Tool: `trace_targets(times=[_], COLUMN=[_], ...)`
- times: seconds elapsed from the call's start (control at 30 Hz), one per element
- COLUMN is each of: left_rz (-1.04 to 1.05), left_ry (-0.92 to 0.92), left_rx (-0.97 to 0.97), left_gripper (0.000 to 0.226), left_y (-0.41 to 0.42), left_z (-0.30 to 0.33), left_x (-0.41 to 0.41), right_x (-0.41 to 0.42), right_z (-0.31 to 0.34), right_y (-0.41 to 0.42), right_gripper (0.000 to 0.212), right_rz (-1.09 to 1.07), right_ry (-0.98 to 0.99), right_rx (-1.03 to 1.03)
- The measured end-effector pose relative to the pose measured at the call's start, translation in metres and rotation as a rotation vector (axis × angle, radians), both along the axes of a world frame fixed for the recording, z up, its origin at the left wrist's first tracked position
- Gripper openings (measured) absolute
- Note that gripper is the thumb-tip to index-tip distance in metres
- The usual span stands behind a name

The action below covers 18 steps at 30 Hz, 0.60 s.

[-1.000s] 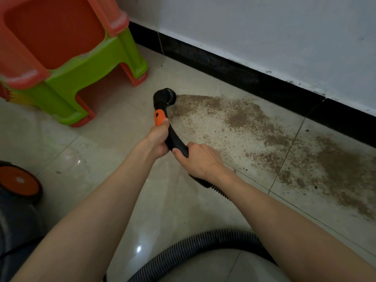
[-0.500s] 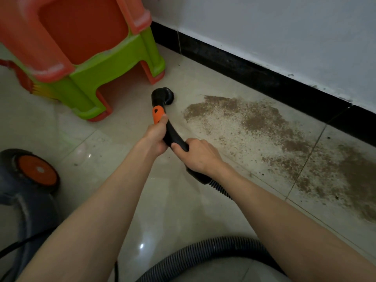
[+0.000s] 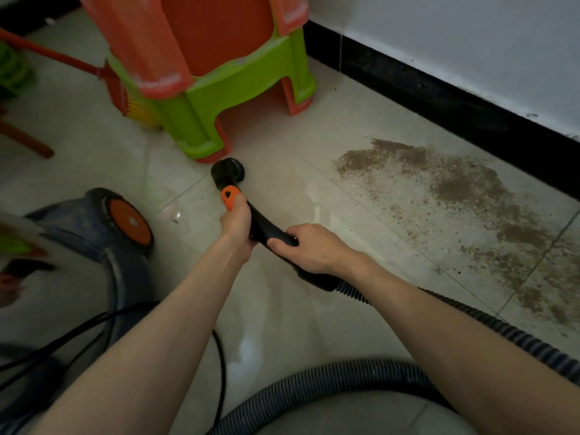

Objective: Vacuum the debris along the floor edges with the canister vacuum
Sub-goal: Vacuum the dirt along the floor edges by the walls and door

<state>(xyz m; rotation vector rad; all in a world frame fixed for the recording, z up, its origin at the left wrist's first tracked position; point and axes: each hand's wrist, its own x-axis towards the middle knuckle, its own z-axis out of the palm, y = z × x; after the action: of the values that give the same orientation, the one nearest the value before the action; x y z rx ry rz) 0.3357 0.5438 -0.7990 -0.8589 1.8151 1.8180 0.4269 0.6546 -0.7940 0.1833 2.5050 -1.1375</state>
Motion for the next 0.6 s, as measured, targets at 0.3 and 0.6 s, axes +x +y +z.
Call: trace_targets(times=[0.3, 0.6], left_rz=[0.293, 0.050], left_ry=[0.032, -0.043], left_rx=[-0.153, 0.067], left_gripper=[0.032, 0.056], left_y=[-0.089, -0.065], left_z=[-0.007, 0.013], left_x=[0.001, -0.028], right_x=[-0.023, -0.040], right_z=[0.003, -0.001], right_y=[-0.070, -0.064], right_gripper=[0.047, 0.046], right_rz=[0.236, 0.080], right_ry=[-0.029, 0.056], right_rx=[-0.062, 0.100])
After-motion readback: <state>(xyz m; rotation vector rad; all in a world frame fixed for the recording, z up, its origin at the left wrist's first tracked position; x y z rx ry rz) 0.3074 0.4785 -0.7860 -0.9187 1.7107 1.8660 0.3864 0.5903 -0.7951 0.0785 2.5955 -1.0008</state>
